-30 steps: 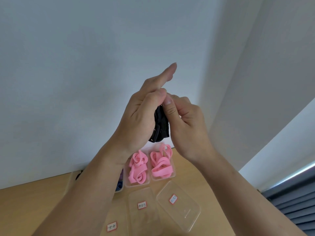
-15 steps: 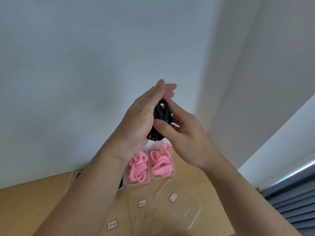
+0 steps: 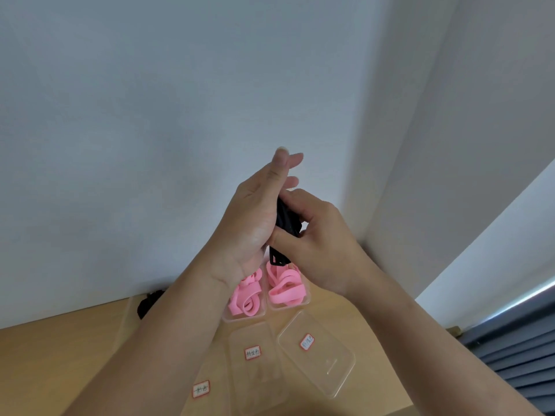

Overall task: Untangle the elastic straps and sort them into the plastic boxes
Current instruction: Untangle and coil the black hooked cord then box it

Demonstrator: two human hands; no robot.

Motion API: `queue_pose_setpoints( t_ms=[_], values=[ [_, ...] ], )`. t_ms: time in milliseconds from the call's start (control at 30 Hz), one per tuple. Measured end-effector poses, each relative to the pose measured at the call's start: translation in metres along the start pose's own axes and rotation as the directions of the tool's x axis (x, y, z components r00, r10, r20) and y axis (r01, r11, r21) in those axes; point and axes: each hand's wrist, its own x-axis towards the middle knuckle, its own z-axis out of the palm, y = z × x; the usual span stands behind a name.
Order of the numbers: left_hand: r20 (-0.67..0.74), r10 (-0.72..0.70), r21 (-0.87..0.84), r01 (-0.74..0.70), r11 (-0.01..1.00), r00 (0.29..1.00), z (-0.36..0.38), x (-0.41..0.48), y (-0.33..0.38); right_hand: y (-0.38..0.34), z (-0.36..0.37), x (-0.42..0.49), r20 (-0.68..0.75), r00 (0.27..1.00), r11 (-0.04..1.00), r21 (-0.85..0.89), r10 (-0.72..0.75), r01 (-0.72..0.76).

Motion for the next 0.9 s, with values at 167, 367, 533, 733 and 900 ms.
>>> queue_pose_setpoints(
  t_ms=[167, 367, 533, 733, 900],
  values=[
    [0.108, 0.049, 0.099, -0.060, 0.993, 0.993, -0.008, 0.003, -0.001, 0.004, -0.005, 0.000, -0.078, 0.997, 1.000, 0.014, -0.026, 0.027],
    [0.160, 0.177, 0.135, -0.200, 0.971, 0.971, -0.017, -0.006, -0.009, 0.006, -0.012, 0.001, -0.081, 0.996, 0.997, 0.074, 0.021, -0.015],
    [0.128, 0.130, 0.087, -0.141, 0.986, 0.983, -0.018, 0.000, -0.010, 0.002, -0.022, 0.005, -0.055, 0.997, 0.990, 0.133, 0.055, -0.047],
    [0.102, 0.052, 0.057, -0.058, 0.997, 0.993, -0.017, 0.006, -0.011, 0.005, -0.013, -0.003, -0.100, 0.984, 0.953, 0.281, 0.145, -0.111],
    [0.111, 0.062, 0.049, -0.068, 0.997, 0.992, -0.014, 0.004, -0.016, 0.006, -0.005, -0.008, -0.155, 0.975, 0.951, 0.287, 0.161, -0.112]
  ],
)
